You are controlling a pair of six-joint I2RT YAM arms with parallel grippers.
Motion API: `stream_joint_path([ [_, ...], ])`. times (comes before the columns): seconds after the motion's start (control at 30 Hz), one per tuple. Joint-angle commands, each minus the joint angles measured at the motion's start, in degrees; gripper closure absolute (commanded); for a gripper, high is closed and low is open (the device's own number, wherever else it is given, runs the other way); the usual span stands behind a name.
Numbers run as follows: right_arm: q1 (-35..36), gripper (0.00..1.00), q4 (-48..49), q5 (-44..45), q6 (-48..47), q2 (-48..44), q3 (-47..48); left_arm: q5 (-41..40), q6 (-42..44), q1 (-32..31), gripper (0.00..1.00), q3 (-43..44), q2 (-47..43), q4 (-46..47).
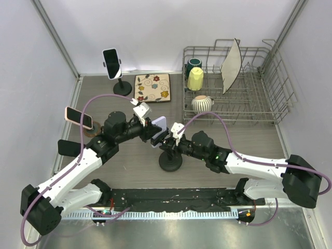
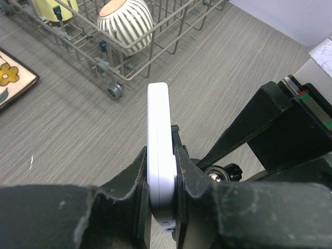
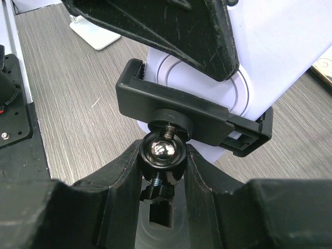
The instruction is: Remove the phone from the phone stand
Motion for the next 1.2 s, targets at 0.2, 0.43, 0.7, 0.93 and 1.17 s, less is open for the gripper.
stream_joint_path([
  [0.2, 0.28, 0.99, -15.18, -0.76, -0.73, 1.07, -3.47, -12.87, 8.68, 9.36, 1.0, 4.11, -5.32, 10.2],
  [0.43, 0.36, 0.99, -12.99, 4.15, 2.87, 0.9, -1.62, -11.8, 2.7, 0.87, 1.0, 3.05, -0.58, 14.24],
  [0.7, 0.36, 0.82, -9.38, 9.7, 5.77, 2.92, -1.88, -29.2, 8.24, -15.06, 1.0, -0.64, 1.18, 16.97],
  [0.93, 0.36, 0.5, -8.5, 11.01, 7.36, 1.16, -1.18, -31.94, 8.06, -18.41, 1.0, -0.73, 3.12, 17.5],
  [1.17, 0.36, 0.36, -5.61, 11.54, 7.88, 1.6, -0.13, -31.68, 7.36, -19.82, 1.0, -0.64, 3.65, 17.5],
])
